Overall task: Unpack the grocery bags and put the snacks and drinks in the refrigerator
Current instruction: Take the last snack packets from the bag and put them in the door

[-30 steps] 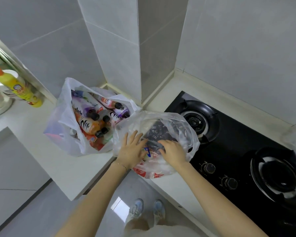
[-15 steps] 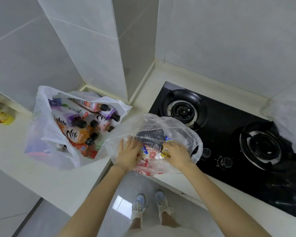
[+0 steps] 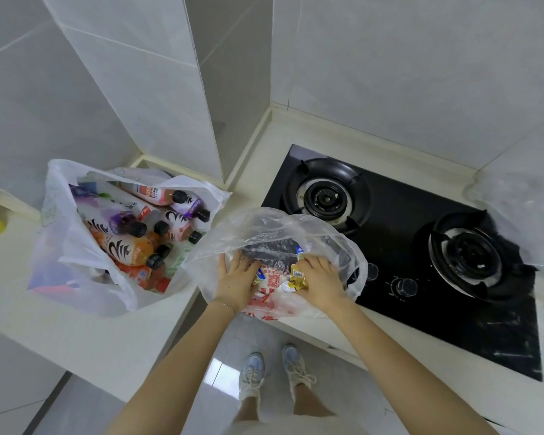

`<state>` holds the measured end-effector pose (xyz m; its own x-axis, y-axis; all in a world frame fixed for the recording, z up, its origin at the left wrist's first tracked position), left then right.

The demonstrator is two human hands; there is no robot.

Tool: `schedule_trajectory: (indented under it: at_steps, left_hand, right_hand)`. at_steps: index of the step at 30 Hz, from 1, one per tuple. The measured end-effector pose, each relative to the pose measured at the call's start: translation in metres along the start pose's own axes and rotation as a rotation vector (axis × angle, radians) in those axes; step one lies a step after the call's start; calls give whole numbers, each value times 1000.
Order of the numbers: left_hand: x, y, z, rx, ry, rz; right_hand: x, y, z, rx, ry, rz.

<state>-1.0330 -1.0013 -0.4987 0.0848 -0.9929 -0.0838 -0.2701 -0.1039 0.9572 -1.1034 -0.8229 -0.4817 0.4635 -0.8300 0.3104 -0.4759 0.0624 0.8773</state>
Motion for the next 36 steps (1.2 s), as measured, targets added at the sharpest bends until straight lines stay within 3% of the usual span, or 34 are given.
schedule_trajectory:
  at_steps: [11, 26, 36]
  left_hand:
    - [0, -1, -1, 89, 26, 22]
    - [3, 7, -5, 199, 40, -3]
    - [13, 11, 5, 89, 83, -75]
  right_hand:
    - [-2, -6, 10, 125, -102, 7]
    - [10, 0, 18, 20, -41, 24]
    - [26, 22, 15, -95, 13, 183]
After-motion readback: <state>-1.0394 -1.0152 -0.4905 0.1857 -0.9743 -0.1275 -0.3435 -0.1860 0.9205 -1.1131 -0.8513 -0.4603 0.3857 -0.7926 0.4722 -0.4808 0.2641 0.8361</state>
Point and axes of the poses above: each hand's wrist, its own z-axis towards the middle knuckle, its own y-axis out of the back of the hand, x = y × z, the point moved 5 cm from there along z, towards the middle knuckle, and after that the axes turned 8 degrees about z, right-handed, at the moved point
